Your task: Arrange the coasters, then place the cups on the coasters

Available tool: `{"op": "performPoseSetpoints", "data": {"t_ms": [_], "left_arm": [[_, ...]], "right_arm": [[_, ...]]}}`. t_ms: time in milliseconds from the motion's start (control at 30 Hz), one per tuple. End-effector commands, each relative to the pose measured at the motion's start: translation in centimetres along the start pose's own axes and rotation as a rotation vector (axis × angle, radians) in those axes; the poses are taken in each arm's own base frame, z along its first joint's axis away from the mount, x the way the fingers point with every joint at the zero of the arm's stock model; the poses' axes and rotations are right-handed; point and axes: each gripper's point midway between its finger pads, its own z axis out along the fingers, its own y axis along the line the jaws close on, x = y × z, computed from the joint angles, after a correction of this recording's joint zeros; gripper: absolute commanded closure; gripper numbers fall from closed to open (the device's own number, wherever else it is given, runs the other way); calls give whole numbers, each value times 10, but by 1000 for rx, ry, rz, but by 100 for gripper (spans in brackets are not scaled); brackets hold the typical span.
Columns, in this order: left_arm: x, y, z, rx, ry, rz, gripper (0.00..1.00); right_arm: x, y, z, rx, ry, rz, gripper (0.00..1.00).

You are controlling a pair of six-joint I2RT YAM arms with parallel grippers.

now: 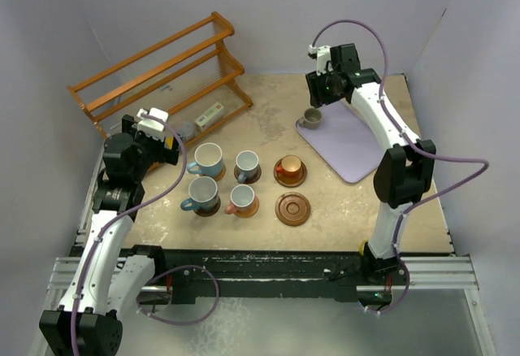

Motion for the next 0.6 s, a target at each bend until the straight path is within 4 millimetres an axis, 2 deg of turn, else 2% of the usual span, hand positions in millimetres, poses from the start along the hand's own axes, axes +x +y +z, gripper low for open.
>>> {"op": "performPoseSetpoints", "data": {"t_ms": [0,200,567], "left_arm": [[-14,4,-1,-6,-58,13,1],[-12,2,0,0,-53,12,1],[-11,1,1,7,-47,12,1]], "right_arm": [[-10,-29,17,105,-6,48,47],[0,-48,43,162,39,83,48],[28,-57,81,184,142,93,53]]}}
